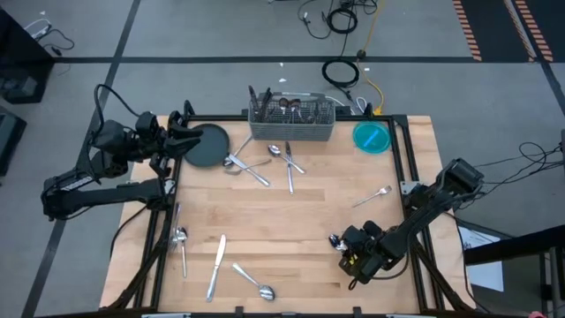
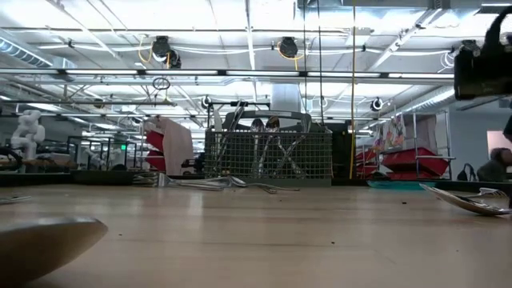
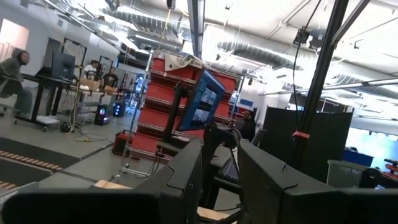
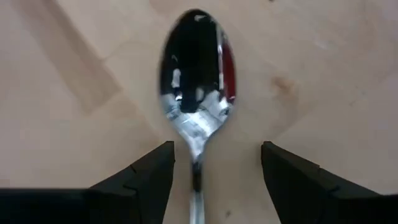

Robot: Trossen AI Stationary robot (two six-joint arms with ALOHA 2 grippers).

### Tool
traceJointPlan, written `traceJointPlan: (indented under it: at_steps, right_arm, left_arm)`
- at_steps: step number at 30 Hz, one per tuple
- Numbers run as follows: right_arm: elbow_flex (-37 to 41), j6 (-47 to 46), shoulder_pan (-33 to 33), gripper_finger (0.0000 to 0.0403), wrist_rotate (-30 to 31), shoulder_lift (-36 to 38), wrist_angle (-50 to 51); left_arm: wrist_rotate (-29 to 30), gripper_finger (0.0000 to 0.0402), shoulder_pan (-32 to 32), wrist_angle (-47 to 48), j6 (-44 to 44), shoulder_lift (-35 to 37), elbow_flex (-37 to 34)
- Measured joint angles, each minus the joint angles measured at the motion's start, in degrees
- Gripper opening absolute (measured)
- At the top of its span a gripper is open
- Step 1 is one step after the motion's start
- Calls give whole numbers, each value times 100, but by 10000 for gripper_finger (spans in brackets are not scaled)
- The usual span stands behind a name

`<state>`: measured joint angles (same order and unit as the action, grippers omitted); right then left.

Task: Sort silverware
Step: Put the spoon into the silverware basket

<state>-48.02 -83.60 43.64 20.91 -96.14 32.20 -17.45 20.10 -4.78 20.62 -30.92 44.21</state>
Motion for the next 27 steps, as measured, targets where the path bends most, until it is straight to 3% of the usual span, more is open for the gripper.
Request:
traceJointPlan:
  at_steps: [5,7,11,15,18,22,27]
  right_arm:
    - [-56,-403,-2,209,-209,-424,34]
    - [-77,-557,-2,161,-239,-491,91]
    - [-50,-870,-24,26,-228,-427,97]
    - [-16,-1350,-121,8,-131,-209,54]
    - [10,-1664,-187,5,526,-29,-44]
    - [-10,-1781,-432,3,2124,351,-153]
    - [-10,-1113,-990,2,3397,811,-377]
  left_arm:
    - [-2,109,0,113,-4,0,0]
    - [-2,109,0,119,-2,0,0]
    - [-2,109,0,111,2,0,0]
    - [-2,108,0,88,2,0,0]
    - [-2,108,0,33,-2,13,0]
    - [-4,108,0,12,-1,91,0]
    - [-4,108,0,20,-4,208,0]
